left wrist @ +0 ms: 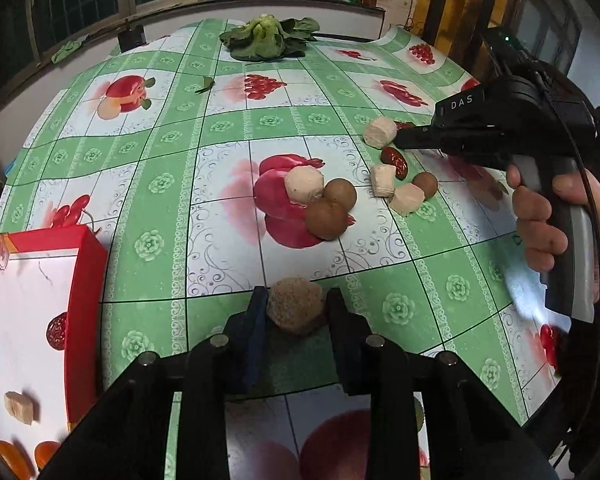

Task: Organize fruits
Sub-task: 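Grasp a white cube with the right gripper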

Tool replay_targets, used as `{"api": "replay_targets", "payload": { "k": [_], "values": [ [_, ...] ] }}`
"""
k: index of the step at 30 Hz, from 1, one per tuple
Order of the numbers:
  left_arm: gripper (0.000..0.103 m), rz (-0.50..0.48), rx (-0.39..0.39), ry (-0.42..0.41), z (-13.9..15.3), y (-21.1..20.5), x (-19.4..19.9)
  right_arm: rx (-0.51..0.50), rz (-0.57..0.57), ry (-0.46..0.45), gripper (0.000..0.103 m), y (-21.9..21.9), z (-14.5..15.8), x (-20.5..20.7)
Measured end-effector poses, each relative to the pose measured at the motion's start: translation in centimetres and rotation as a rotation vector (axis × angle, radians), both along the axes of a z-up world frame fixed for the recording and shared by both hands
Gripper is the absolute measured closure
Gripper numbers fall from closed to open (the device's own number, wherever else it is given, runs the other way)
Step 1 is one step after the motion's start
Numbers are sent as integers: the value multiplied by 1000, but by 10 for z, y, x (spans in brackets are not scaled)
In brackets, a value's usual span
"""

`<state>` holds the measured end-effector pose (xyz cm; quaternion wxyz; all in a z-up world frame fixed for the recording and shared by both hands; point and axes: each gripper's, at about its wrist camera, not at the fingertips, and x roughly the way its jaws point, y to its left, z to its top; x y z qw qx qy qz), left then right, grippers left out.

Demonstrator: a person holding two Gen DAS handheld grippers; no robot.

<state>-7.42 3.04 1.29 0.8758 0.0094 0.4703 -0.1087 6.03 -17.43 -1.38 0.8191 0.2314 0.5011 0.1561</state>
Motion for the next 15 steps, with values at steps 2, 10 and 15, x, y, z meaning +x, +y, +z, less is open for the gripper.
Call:
{"api": "replay_targets", "payload": {
  "k": [2, 10, 15],
  "values": [
    [74, 4, -1, 0, 0, 0, 0, 40, -9, 21, 102, -2, -2, 3],
    [74, 6, 6, -21, -2, 1, -1, 131, -14, 5, 97, -11, 8, 9],
    [70, 3, -8, -16, -1, 5, -4, 55, 26, -14, 55, 11, 12, 11]
  ]
}}
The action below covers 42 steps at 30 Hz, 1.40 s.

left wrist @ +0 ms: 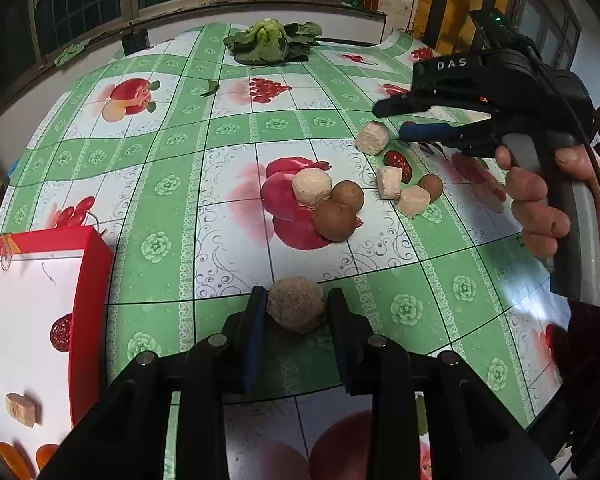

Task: Organize fruits
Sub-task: 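Grasp a white cube with the right gripper, then carry the cake with the left gripper while the right gripper carries the cube toward the tray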

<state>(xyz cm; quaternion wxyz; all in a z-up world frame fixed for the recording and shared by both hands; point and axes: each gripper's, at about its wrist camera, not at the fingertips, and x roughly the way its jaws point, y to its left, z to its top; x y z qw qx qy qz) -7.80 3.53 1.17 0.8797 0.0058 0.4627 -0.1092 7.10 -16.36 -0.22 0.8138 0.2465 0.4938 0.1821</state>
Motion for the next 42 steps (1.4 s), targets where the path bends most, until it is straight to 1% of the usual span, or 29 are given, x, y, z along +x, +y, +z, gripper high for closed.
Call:
{"api": "replay_targets", "payload": {
  "k": [2, 5, 7, 9, 10, 11, 12, 13, 14, 15, 16, 17, 18, 21, 22, 23, 24, 25, 26, 28, 30, 32, 35, 38, 41, 42],
  "values": [
    [69, 2, -36, 7, 1, 5, -1, 9, 12, -22, 48, 2, 4, -2],
    [68, 0, -46, 9, 1, 8, -4, 16, 21, -86, 42, 3, 15, -7],
    [66, -4, -58, 14, 2, 11, -8, 4, 41, -82, 42, 10, 13, -6],
    [60, -3, -75, 14, 3, 14, -11, -31, 58, -74, 42, 19, 10, -6],
    [57, -5, -82, 11, 4, 15, -13, -65, 64, -77, 42, 24, 8, -6],
    [50, -11, -88, 4, 4, 16, -16, -88, 74, -80, 42, 29, 7, -6],
    [48, -13, -88, 0, 4, 15, -17, -110, 83, -82, 43, 32, 6, -5],
    [48, -9, -81, -3, 4, 16, -17, -140, 83, -83, 45, 36, 4, -5],
    [48, -7, -79, -2, 4, 16, -17, -175, 79, -86, 51, 39, 2, -4],
    [48, 0, -83, 3, 2, 17, -15, -218, 75, -106, 55, 42, 3, -5],
    [48, 4, -86, 6, 2, 17, -13, -226, 77, -115, 58, 41, 3, -6],
    [48, 7, -85, 8, 1, 16, -12, -216, 77, -113, 66, 40, 2, -6],
    [48, 9, -80, 3, 1, 15, -11, -205, 74, -109, 66, 39, 2, -6],
    [49, 0, -68, -6, 1, 10, -8, -229, 57, -126, 66, 37, 3, -8],
    [49, 2, -61, -12, 0, 8, -6, -219, 55, -122, 66, 35, 2, -8],
    [56, 8, -57, -15, -1, 7, -4, -197, 48, -113, 66, 31, 2, -8],
    [59, 12, -51, -24, -1, 6, -2, -175, 43, -108, 66, 28, 1, -9],
    [69, 12, -50, -26, -1, 5, -1, -145, 41, -107, 66, 24, 2, -11],
    [75, 12, -54, -26, -1, 4, -1, -108, 38, -112, 66, 20, 3, -13],
    [75, 24, -81, -32, 0, 5, -3, -34, 29, -125, 66, 14, 7, -18],
    [75, 31, -77, -59, 5, 6, -8, 55, 38, -144, 66, 10, 11, -23],
    [75, 51, -67, -106, 18, 10, -17, 116, 62, -174, 66, 13, 17, -29],
    [75, 94, -62, -178, 37, 22, -35, 165, 113, -203, 66, 28, 26, -42],
    [75, 160, -59, -247, 54, 41, -58, 190, 181, -227, 65, 56, 33, -59],
    [75, 267, -29, -291, 63, 68, -76, 213, 253, -238, 65, 90, 39, -79],
    [75, 320, -15, -305, 65, 82, -83, 217, 277, -244, 65, 101, 41, -85]
  ]
}}
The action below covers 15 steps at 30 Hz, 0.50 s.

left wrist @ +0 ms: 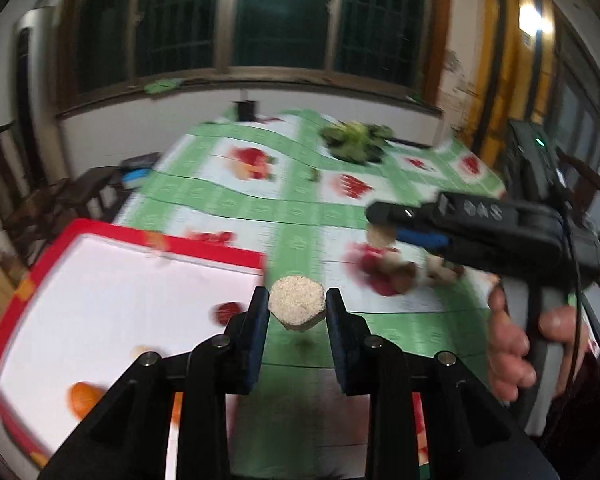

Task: Organize fruits
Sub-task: 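Carry the cake with the left gripper while the right gripper carries the cube toward the tray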

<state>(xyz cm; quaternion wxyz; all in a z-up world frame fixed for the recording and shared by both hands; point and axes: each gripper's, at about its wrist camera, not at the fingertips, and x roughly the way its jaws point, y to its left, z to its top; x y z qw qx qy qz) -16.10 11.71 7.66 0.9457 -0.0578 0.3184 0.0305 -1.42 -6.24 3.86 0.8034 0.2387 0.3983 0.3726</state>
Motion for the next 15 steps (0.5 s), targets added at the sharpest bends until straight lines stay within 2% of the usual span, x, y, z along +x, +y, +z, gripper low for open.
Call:
{"api": "replay_targets", "payload": {
  "k": [5, 8, 12, 15],
  "values": [
    [75, 198, 39, -16, 2, 53, -16, -28, 127, -59, 66, 57, 6, -35],
    [75, 276, 60, -8, 0, 76, -23, -65, 197, -81, 66, 89, 4, -53],
    [75, 329, 55, 10, -8, 100, -32, -109, 270, -136, 66, 123, 4, -80],
    [75, 345, 41, 32, -17, 110, -32, -152, 329, -142, 66, 144, -4, -97]
  ]
}}
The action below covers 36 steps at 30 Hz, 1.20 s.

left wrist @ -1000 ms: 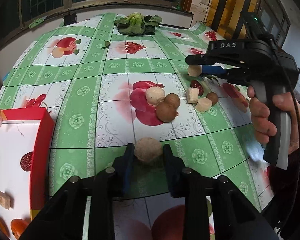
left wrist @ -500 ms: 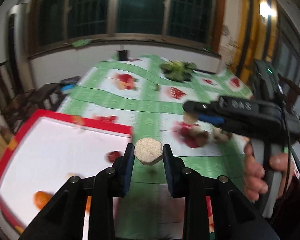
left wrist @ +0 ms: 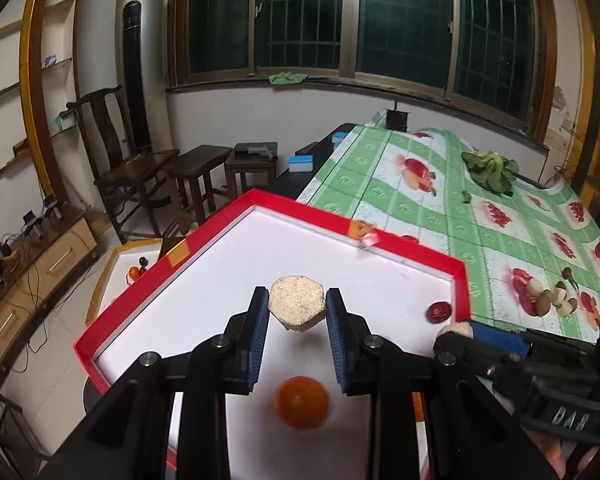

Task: Organize fruits
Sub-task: 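Carry the cake with the left gripper while the right gripper carries the cube toward the tray, then open the left gripper over the tray while the right gripper releases the cube there, then move both grippers back over the snacks on the tablecloth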

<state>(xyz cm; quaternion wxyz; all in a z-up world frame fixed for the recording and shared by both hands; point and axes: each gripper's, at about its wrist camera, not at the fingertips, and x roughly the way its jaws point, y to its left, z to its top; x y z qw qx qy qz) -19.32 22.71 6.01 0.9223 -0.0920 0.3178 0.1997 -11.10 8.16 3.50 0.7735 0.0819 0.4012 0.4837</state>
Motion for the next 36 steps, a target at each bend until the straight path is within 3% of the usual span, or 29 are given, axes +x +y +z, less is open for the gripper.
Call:
{"api": "replay_targets", "payload": {
  "k": [2, 12, 19, 22, 24, 30, 36],
  "values": [
    [75, 6, -8, 2, -2, 4, -2, -39, 20, -37, 66, 11, -3, -10],
    [75, 50, -29, 6, -7, 20, -8, -49, 110, -107, 65, 31, -6, -32],
    [74, 62, -28, 31, -11, 20, -8, -82, 154, -115, 65, 37, -8, -41],
    [58, 62, -29, 32, -10, 20, -8, -74, 159, -118, 62, 35, -5, -41],
    [47, 67, -23, 30, -9, 19, -9, -68, 151, -126, 49, 32, -3, -41],
    [37, 56, -27, 14, -2, 13, -11, -33, 84, -139, 47, 13, 4, -33],
    [28, -34, -2, -17, 12, -17, -7, -11, -55, -81, 47, -34, 0, -9]
  ]
}}
